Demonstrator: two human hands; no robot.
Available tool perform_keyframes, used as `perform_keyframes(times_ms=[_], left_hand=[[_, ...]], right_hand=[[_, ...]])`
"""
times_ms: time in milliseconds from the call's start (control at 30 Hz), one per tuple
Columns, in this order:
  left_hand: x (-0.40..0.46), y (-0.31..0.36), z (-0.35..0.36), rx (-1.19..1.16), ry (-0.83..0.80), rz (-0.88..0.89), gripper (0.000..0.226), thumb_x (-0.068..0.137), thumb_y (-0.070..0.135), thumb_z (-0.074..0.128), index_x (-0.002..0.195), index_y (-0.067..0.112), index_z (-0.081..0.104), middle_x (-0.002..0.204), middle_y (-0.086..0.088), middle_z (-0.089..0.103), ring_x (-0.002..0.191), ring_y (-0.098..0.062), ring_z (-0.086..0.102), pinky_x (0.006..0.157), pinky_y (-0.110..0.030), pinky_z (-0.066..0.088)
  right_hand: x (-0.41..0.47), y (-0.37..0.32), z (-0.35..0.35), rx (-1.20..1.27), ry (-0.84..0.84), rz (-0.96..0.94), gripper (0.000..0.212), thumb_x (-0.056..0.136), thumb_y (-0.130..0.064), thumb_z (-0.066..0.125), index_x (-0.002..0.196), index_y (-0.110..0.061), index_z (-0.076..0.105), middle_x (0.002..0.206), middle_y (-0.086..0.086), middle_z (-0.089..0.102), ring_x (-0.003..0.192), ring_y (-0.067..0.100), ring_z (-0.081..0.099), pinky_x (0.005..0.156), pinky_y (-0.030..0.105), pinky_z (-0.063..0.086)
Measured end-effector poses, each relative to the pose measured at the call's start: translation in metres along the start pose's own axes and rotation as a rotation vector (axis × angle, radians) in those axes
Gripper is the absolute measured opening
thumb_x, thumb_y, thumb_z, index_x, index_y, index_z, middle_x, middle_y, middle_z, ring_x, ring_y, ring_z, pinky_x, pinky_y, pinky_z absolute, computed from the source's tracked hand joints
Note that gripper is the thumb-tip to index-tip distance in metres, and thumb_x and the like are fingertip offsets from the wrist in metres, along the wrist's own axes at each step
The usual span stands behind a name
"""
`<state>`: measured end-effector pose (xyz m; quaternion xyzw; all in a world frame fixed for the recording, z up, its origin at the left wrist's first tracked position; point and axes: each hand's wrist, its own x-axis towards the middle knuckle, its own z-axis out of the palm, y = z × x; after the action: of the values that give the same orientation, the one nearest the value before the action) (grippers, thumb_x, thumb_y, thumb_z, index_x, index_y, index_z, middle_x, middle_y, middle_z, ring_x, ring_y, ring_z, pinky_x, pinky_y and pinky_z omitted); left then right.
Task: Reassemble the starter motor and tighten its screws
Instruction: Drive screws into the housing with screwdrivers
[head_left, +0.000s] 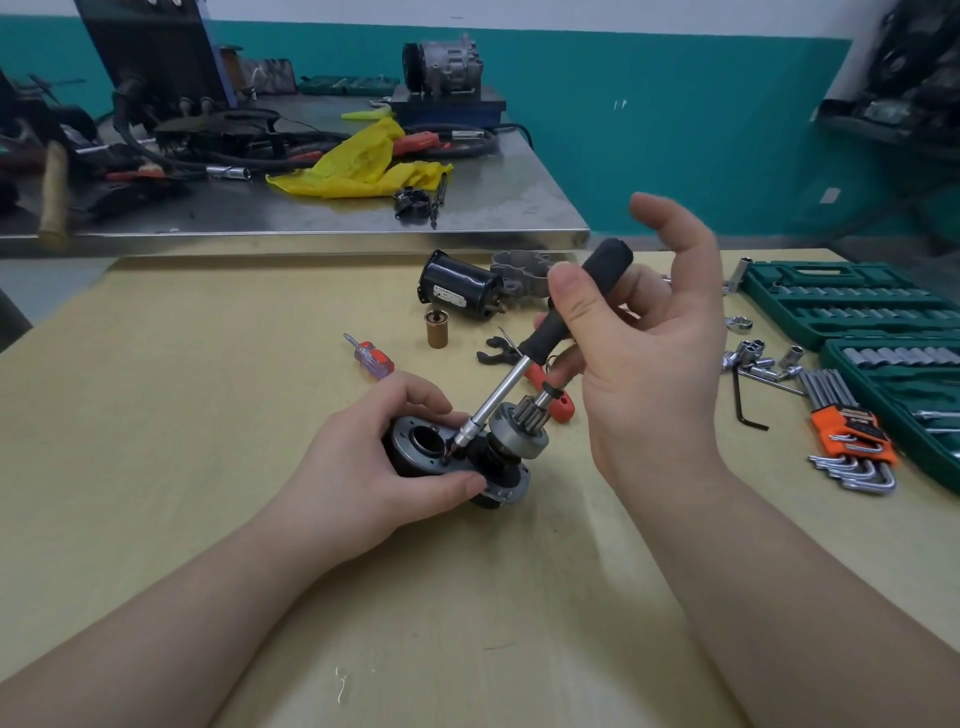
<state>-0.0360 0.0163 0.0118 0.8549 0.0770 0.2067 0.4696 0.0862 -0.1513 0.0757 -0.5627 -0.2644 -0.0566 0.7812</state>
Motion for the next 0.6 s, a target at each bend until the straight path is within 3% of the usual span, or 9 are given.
perform_keyframes(times_ms=[133,233,300,400,467,600], left_hand=[[-0.001,0.001,0.001,0.007,0.001,0.004,0.054,0.058,0.055,0.09,0.103,0.042,0.064,0.109,0.032,0.074,0.096,0.008,0.072,0.077,-0.001,0.047],[0.001,0.001,0.0,0.002,0.004,-0.013,0.056,0.056,0.058,0.089,0.103,0.044,0.063,0.106,0.032,0.074,0.092,0.005,0.072,0.073,-0.003,0.048],[0.001,0.001,0.0,-0.001,0.005,-0.014,0.055,0.056,0.058,0.089,0.103,0.045,0.063,0.106,0.032,0.074,0.092,0.006,0.072,0.073,-0.003,0.048],[0.001,0.002,0.0,-0.004,0.0,-0.013,0.054,0.057,0.056,0.09,0.102,0.044,0.063,0.107,0.032,0.074,0.094,0.008,0.072,0.074,-0.001,0.047],[0.001,0.001,0.0,-0.014,0.0,-0.021,0.054,0.058,0.052,0.093,0.102,0.042,0.063,0.107,0.032,0.075,0.095,0.008,0.072,0.075,-0.001,0.047],[0.002,-0.001,0.0,-0.043,0.005,-0.049,0.054,0.057,0.053,0.092,0.101,0.041,0.063,0.107,0.028,0.077,0.093,0.005,0.074,0.075,-0.003,0.049]], right_hand=[[0.002,0.001,-0.002,0.002,0.0,0.056,0.026,0.099,-0.023,0.075,0.122,-0.033,0.069,0.086,0.0,0.072,0.076,0.039,0.075,0.049,0.038,0.059],[0.002,-0.003,-0.003,0.149,-0.127,0.122,0.036,0.103,-0.022,0.058,0.137,-0.032,0.063,0.115,0.009,0.076,0.097,0.036,0.078,0.057,0.04,0.063],[0.002,-0.006,-0.006,0.171,-0.179,0.117,0.041,0.102,-0.016,0.055,0.141,-0.028,0.059,0.12,0.012,0.075,0.102,0.034,0.078,0.06,0.041,0.061],[0.003,-0.008,-0.006,0.119,-0.174,0.064,0.039,0.099,-0.014,0.062,0.134,-0.032,0.062,0.104,0.015,0.073,0.093,0.037,0.077,0.06,0.047,0.063],[0.002,-0.006,-0.004,0.065,-0.111,0.034,0.035,0.097,-0.012,0.07,0.125,-0.032,0.063,0.091,0.007,0.07,0.083,0.034,0.077,0.055,0.048,0.063],[0.001,-0.003,-0.002,-0.122,0.123,0.017,0.027,0.094,-0.02,0.081,0.106,-0.036,0.062,0.079,0.004,0.067,0.062,0.021,0.074,0.042,0.034,0.057]])
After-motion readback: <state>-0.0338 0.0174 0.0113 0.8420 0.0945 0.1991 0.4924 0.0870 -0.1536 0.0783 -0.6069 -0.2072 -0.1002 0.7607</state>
